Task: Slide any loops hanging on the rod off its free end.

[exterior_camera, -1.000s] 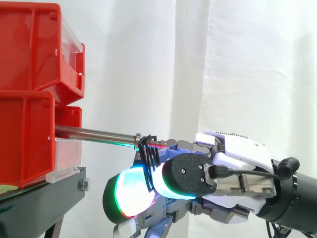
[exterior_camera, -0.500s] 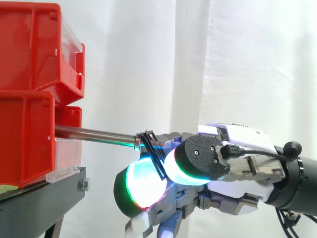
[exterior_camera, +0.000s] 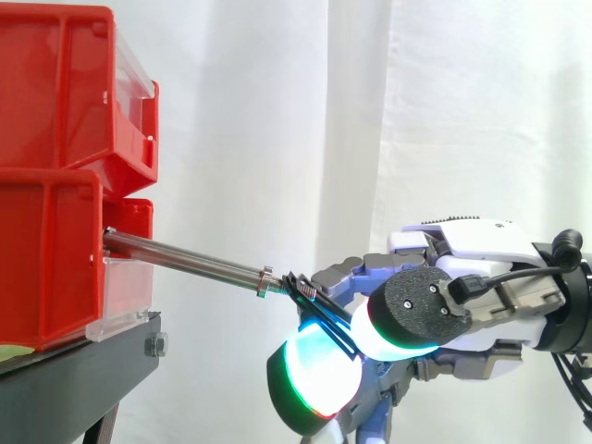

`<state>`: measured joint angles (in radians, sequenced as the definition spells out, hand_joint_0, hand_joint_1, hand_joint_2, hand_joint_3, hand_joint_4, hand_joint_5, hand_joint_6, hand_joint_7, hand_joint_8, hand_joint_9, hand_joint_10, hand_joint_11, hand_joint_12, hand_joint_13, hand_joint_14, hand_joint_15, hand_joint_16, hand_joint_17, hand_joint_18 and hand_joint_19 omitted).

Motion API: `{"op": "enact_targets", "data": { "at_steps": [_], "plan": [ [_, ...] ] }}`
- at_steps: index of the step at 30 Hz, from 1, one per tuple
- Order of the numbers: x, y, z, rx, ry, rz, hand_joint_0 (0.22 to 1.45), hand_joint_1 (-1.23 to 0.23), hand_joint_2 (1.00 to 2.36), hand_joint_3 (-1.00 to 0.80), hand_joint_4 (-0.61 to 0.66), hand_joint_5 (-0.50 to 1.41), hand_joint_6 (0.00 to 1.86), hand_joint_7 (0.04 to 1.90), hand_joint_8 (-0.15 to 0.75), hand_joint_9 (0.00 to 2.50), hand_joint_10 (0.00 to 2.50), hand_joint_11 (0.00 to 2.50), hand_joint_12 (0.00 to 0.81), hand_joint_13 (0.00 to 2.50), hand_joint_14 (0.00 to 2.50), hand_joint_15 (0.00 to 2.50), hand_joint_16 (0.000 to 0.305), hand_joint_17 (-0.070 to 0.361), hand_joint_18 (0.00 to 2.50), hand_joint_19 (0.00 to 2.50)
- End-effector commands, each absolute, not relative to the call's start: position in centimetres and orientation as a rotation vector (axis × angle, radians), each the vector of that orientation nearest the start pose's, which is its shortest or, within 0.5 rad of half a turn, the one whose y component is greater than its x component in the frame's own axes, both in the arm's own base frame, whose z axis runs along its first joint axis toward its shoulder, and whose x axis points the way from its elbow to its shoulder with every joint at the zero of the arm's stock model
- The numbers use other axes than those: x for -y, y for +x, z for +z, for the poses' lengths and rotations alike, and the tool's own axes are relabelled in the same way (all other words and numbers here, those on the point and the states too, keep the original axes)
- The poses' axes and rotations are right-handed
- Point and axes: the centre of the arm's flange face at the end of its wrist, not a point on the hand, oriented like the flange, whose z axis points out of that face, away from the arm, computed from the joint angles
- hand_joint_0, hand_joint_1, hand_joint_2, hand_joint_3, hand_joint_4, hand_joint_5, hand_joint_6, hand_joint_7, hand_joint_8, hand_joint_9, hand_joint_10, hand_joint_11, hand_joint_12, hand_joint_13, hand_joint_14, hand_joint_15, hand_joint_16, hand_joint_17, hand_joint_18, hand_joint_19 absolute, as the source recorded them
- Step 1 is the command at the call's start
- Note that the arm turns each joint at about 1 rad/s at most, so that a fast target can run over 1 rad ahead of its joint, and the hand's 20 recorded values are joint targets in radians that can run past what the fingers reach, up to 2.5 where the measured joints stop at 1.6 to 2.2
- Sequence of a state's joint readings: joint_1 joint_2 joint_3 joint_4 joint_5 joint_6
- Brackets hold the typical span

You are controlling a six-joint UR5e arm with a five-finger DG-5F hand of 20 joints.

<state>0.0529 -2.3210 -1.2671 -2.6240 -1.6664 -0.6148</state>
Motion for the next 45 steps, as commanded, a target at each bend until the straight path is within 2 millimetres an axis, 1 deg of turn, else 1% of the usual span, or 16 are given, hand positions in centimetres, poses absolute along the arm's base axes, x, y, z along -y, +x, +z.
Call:
{"op": "enact_targets", "data": {
  "at_steps": [1, 4, 5, 9, 12, 13, 14, 17, 18, 20, 23, 27, 34, 43, 45],
  "plan": [
    [8.6, 74.8, 21.8, -1.478, 0.634, 0.869, 0.61, -0.66, 1.02, -0.17, 0.13, -0.21, 0.87, 0.9, 0.303, 0.81, 0.01, 0.28, 0.293, 0.85, 0.01, 0.15, 0.047, 0.105, 0.96, 0.4],
    [8.7, 74.1, 22.8, -1.507, 0.686, 0.884, 0.61, -0.67, 1.02, -0.17, 0.13, -0.21, 0.87, 0.9, 0.301, 0.81, 0.01, 0.29, 0.294, 0.85, 0.01, 0.15, 0.047, 0.105, 0.96, 0.4],
    [8.7, 74.1, 22.8, -1.507, 0.686, 0.884, 0.61, -0.68, 1.02, -0.17, 0.12, -0.21, 0.87, 0.9, 0.301, 0.81, 0.01, 0.29, 0.293, 0.86, 0.0, 0.15, 0.047, 0.106, 0.96, 0.4],
    [8.8, 73.0, 24.3, -1.515, 0.83, 0.925, 0.61, -0.68, 1.02, -0.18, 0.13, -0.21, 0.87, 0.9, 0.3, 0.81, 0.01, 0.29, 0.294, 0.86, 0.01, 0.15, 0.047, 0.105, 0.96, 0.4],
    [8.7, 72.4, 25.4, -1.526, 0.856, 0.909, 0.62, -0.68, 1.02, -0.19, 0.13, -0.21, 0.87, 0.9, 0.3, 0.81, 0.01, 0.29, 0.295, 0.86, 0.01, 0.15, 0.047, 0.105, 0.96, 0.4],
    [8.7, 72.4, 25.4, -1.526, 0.856, 0.909, 0.62, -0.68, 1.02, -0.19, 0.13, -0.21, 0.87, 0.9, 0.3, 0.81, 0.01, 0.29, 0.294, 0.86, 0.0, 0.15, 0.047, 0.106, 0.96, 0.4],
    [8.9, 71.8, 26.6, -1.529, 0.881, 0.89, 0.62, -0.69, 1.02, -0.2, 0.13, -0.21, 0.87, 0.9, 0.3, 0.81, 0.01, 0.29, 0.295, 0.86, 0.01, 0.15, 0.047, 0.105, 0.96, 0.4],
    [8.9, 71.4, 27.0, -1.536, 0.899, 0.883, 0.62, -0.71, 1.02, -0.21, 0.13, -0.21, 0.87, 0.89, 0.299, 0.8, 0.01, 0.29, 0.293, 0.86, 0.01, 0.15, 0.047, 0.105, 0.96, 0.4],
    [9.0, 71.1, 27.7, -1.53, 0.921, 0.886, 0.62, -0.72, 1.02, -0.21, 0.13, -0.21, 0.87, 0.89, 0.295, 0.8, 0.01, 0.28, 0.295, 0.86, 0.01, 0.15, 0.047, 0.105, 0.96, 0.4],
    [9.0, 71.0, 27.7, -1.529, 0.949, 0.889, 0.62, -0.73, 1.02, -0.21, 0.13, -0.21, 0.87, 0.89, 0.295, 0.8, 0.01, 0.29, 0.293, 0.86, 0.01, 0.15, 0.047, 0.105, 0.96, 0.4],
    [9.1, 70.4, 27.9, -1.516, 1.053, 0.908, 0.63, -0.73, 1.02, -0.22, 0.13, -0.21, 0.87, 0.89, 0.293, 0.8, 0.01, 0.3, 0.293, 0.86, 0.01, 0.15, 0.046, 0.105, 0.96, 0.4],
    [8.6, 70.0, 27.6, -1.52, 1.126, 0.929, 0.63, -0.75, 1.02, -0.25, 0.14, -0.21, 0.87, 0.88, 0.293, 0.81, 0.01, 0.29, 0.291, 0.86, 0.01, 0.15, 0.046, 0.104, 0.97, 0.4],
    [8.2, 69.8, 27.4, -1.506, 1.208, 0.964, 0.64, -0.77, 1.02, -0.31, 0.14, -0.21, 0.87, 0.88, 0.29, 0.81, 0.01, 0.3, 0.288, 0.87, 0.01, 0.15, 0.046, 0.103, 0.98, 0.4],
    [7.9, 69.4, 27.2, -1.511, 1.262, 0.981, 0.62, -0.7, 1.01, -0.37, 0.14, -0.2, 0.87, 0.9, 0.292, 0.83, 0.01, 0.29, 0.288, 0.87, 0.01, 0.16, 0.046, 0.104, 0.98, 0.4],
    [7.9, 69.5, 27.4, -1.504, 1.267, 0.987, 0.61, -0.68, 1.01, -0.39, 0.12, -0.19, 0.86, 0.93, 0.292, 0.83, 0.01, 0.29, 0.288, 0.87, 0.01, 0.16, 0.046, 0.104, 0.97, 0.4]
  ]
}}
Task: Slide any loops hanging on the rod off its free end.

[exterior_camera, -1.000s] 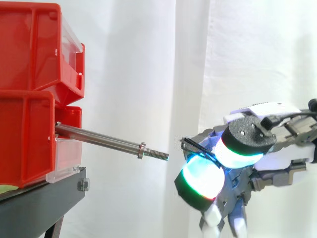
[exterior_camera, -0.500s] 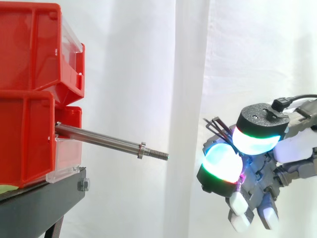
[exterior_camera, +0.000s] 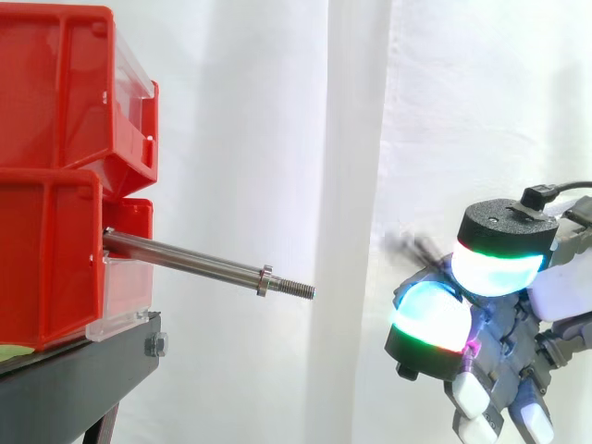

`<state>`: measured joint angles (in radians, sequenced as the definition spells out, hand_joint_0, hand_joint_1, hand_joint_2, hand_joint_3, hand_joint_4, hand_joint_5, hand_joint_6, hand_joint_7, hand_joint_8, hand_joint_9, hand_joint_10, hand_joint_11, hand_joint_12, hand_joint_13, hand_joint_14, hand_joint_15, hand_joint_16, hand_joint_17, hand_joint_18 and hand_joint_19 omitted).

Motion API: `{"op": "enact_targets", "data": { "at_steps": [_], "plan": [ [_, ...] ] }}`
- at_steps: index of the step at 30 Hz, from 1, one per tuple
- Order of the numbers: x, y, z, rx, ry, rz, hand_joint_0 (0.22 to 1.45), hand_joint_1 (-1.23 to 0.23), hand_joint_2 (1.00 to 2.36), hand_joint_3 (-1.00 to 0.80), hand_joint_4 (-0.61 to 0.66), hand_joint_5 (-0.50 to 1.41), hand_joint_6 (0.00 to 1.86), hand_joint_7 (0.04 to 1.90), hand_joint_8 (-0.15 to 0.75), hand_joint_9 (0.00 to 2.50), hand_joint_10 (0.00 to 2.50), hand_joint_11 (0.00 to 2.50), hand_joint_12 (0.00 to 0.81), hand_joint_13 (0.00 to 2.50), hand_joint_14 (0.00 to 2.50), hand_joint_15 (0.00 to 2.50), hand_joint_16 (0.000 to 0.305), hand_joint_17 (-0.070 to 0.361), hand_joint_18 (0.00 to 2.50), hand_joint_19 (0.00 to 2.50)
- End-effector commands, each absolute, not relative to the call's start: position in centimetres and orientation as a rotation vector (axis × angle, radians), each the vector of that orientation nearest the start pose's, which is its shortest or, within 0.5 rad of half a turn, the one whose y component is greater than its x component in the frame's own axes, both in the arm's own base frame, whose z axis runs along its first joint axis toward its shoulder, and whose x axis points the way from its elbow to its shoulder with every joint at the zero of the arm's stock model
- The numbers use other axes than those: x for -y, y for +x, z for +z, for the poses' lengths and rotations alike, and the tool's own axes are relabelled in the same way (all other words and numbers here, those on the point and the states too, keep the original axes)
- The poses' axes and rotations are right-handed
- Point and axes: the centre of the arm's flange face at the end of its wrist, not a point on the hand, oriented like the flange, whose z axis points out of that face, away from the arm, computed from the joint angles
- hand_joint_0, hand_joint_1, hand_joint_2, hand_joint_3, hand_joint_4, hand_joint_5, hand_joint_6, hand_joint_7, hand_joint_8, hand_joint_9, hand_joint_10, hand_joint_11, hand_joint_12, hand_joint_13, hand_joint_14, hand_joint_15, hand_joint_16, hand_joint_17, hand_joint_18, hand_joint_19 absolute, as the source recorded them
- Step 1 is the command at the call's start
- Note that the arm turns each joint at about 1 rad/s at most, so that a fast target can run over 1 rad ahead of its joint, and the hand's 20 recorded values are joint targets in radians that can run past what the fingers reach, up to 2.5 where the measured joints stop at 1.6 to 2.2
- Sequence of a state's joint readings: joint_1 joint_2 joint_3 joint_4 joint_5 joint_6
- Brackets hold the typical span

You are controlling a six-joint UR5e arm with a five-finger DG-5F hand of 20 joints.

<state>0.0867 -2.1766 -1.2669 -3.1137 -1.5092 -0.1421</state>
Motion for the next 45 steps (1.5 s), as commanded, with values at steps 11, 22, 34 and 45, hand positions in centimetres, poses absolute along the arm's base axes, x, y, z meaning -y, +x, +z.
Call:
{"op": "enact_targets", "data": {
  "at_steps": [11, 22, 34, 45],
  "plan": [
    [7.84, 69.03, 27.48, -1.516, 1.303, 0.988, 0.61, -0.68, 1.02, -0.32, 0.05, -0.17, 0.87, 1.02, 0.292, 0.87, 0.01, 0.29, 0.289, 0.88, 0.01, 0.17, 0.047, 0.105, 0.97, 0.41],
    [7.86, 68.79, 27.92, -1.52, 1.305, 0.985, 0.63, -0.78, 1.01, -0.38, 0.1, -0.19, 0.88, 0.95, 0.292, 0.84, 0.01, 0.3, 0.284, 0.87, 0.01, 0.17, 0.046, 0.103, 0.97, 0.41],
    [7.86, 68.79, 27.92, -1.52, 1.304, 0.984, 0.59, -0.6, 1.0, -0.47, 0.12, -0.17, 0.86, 1.0, 0.303, 0.89, 0.01, 0.3, 0.285, 0.89, 0.01, 0.17, 0.046, 0.102, 0.98, 0.41],
    [7.86, 68.79, 27.92, -1.516, 1.311, 0.989, 0.62, -0.78, 1.01, -0.3, 0.05, -0.17, 0.88, 1.02, 0.301, 0.86, 0.01, 0.32, 0.286, 0.88, 0.01, 0.17, 0.045, 0.102, 0.97, 0.4]
  ]
}}
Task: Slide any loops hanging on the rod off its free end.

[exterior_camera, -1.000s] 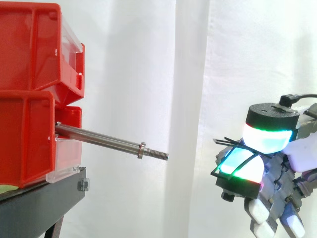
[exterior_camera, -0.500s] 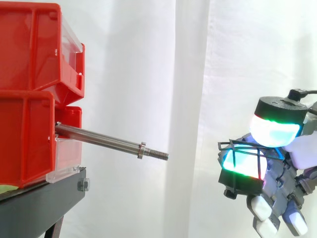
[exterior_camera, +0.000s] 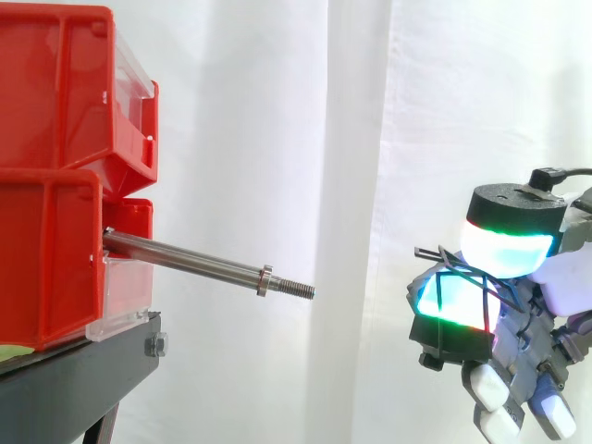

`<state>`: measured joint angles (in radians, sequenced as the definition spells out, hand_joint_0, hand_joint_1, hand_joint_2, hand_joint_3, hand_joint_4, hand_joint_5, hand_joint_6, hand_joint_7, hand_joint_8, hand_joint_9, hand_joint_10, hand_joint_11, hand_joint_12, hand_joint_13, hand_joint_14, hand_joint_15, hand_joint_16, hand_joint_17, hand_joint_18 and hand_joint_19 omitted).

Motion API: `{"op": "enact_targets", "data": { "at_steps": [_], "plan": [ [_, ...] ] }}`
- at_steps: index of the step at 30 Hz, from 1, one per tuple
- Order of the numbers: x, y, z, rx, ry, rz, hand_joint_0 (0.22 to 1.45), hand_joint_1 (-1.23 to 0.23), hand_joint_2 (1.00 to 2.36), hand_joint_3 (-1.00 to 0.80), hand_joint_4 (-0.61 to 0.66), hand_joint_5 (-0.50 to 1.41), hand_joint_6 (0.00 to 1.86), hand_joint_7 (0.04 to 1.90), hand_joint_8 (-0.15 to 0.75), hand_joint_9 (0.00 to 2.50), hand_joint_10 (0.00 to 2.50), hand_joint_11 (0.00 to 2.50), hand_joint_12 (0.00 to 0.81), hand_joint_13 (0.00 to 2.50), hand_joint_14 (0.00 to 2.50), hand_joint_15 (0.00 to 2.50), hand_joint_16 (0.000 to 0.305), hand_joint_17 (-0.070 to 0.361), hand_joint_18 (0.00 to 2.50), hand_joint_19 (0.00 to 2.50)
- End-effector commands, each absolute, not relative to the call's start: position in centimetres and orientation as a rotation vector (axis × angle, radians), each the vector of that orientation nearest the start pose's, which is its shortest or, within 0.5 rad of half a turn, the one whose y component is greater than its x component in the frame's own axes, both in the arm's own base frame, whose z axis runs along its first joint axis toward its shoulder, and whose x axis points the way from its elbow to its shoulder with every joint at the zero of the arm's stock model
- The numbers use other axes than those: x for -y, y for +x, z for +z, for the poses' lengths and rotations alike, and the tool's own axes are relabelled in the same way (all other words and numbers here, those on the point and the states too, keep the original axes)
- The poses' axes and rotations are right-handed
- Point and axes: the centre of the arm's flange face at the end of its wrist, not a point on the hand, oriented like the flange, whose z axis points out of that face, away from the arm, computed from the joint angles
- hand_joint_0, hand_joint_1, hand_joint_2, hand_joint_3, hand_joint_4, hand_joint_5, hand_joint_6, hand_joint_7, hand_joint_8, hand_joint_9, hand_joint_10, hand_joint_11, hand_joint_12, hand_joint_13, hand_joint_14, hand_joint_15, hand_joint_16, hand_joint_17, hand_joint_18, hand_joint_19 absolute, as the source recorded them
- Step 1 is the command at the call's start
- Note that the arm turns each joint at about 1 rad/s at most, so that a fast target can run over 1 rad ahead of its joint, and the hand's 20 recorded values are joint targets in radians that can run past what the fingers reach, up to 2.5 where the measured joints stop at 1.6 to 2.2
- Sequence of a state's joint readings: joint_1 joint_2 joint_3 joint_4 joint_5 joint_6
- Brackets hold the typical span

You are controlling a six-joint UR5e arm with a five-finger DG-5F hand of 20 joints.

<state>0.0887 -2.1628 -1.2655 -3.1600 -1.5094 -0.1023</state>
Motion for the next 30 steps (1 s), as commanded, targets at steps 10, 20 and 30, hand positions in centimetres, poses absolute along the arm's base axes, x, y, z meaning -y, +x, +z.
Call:
{"op": "enact_targets", "data": {
  "at_steps": [10, 20, 30],
  "plan": [
    [7.86, 68.81, 27.93, -1.515, 1.31, 0.99, 0.63, -0.82, 1.0, -0.45, 0.12, -0.19, 0.88, 0.96, 0.291, 0.84, 0.01, 0.3, 0.281, 0.87, 0.01, 0.16, 0.045, 0.101, 0.96, 0.41],
    [7.86, 68.83, 27.94, -1.514, 1.309, 0.991, 0.6, -0.67, 1.0, -0.46, 0.13, -0.16, 0.86, 1.05, 0.303, 0.87, 0.01, 0.3, 0.286, 0.88, 0.01, 0.16, 0.045, 0.102, 0.96, 0.42],
    [7.86, 68.83, 27.94, -1.514, 1.309, 0.991, 0.6, -0.66, 1.01, -0.43, 0.13, -0.15, 0.87, 1.07, 0.309, 0.87, 0.01, 0.3, 0.289, 0.88, 0.01, 0.17, 0.046, 0.103, 0.97, 0.41]
  ]
}}
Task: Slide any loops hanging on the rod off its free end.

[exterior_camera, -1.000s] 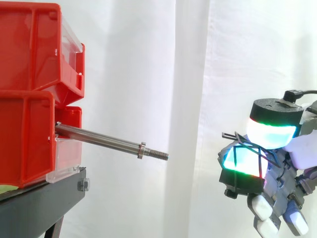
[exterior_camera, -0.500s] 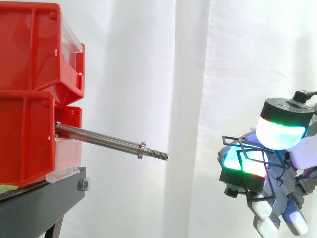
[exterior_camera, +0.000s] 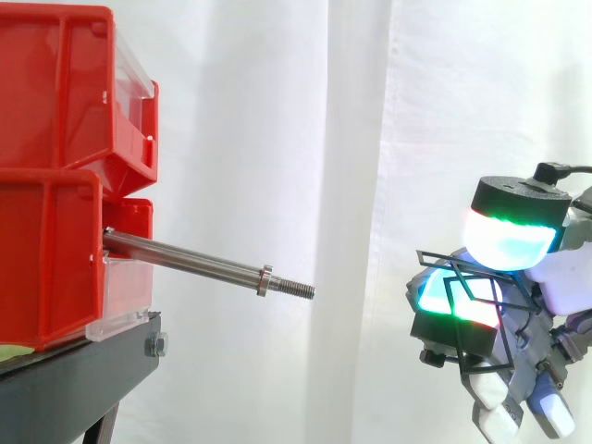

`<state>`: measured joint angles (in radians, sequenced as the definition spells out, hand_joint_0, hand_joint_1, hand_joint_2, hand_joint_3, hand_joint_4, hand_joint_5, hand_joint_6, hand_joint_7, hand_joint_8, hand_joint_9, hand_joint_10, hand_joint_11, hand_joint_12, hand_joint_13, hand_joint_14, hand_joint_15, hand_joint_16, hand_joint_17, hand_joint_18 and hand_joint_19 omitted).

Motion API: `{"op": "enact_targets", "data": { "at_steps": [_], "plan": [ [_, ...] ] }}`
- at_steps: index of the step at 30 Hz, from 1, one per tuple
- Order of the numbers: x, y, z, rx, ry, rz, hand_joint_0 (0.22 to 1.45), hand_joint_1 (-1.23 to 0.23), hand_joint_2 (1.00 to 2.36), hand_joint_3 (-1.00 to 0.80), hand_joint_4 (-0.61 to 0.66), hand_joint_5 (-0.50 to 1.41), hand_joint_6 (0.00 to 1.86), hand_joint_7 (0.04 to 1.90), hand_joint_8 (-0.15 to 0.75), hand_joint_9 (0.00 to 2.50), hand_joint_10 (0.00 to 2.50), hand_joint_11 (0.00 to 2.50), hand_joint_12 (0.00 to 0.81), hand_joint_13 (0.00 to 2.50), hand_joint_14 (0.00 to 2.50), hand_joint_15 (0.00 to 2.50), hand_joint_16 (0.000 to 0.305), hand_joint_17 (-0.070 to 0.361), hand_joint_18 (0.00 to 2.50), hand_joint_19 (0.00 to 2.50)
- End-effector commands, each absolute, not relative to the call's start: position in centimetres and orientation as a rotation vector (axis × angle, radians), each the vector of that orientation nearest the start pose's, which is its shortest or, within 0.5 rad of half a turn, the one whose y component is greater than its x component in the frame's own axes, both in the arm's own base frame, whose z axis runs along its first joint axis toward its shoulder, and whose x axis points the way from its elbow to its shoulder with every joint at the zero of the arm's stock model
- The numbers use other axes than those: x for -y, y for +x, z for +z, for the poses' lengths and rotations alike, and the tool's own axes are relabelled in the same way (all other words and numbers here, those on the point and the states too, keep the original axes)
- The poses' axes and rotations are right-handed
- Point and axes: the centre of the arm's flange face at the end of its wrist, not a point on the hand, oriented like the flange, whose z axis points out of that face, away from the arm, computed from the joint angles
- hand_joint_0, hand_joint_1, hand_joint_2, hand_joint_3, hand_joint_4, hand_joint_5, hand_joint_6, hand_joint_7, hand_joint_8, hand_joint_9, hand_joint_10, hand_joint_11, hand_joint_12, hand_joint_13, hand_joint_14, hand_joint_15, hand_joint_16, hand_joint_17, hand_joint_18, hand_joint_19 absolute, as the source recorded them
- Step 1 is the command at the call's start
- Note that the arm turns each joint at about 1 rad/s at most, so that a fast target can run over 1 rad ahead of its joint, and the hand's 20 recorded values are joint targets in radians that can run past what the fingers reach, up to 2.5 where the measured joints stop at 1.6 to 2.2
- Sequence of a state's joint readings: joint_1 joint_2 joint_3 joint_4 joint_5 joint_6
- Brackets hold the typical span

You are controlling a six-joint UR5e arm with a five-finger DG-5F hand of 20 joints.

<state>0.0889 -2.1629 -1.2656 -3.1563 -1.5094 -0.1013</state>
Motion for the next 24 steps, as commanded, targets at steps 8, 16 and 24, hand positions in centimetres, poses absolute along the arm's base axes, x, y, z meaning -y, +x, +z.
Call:
{"op": "enact_targets", "data": {
  "at_steps": [8, 16, 24],
  "plan": [
    [7.85, 68.87, 27.96, -1.512, 1.307, 0.993, 0.61, -0.78, 1.01, -0.37, 0.09, -0.16, 0.87, 1.06, 0.304, 0.86, 0.01, 0.31, 0.29, 0.87, 0.01, 0.17, 0.046, 0.104, 0.96, 0.41],
    [7.85, 68.89, 27.97, -1.51, 1.306, 0.994, 0.61, -0.81, 1.01, -0.41, 0.12, -0.17, 0.87, 1.02, 0.297, 0.84, 0.01, 0.31, 0.287, 0.85, 0.01, 0.17, 0.046, 0.103, 0.95, 0.41],
    [7.85, 68.89, 27.97, -1.51, 1.306, 0.994, 0.59, -0.74, 1.0, -0.44, 0.14, -0.16, 0.86, 1.03, 0.298, 0.85, 0.01, 0.29, 0.288, 0.86, 0.01, 0.17, 0.046, 0.104, 0.95, 0.41]
  ]
}}
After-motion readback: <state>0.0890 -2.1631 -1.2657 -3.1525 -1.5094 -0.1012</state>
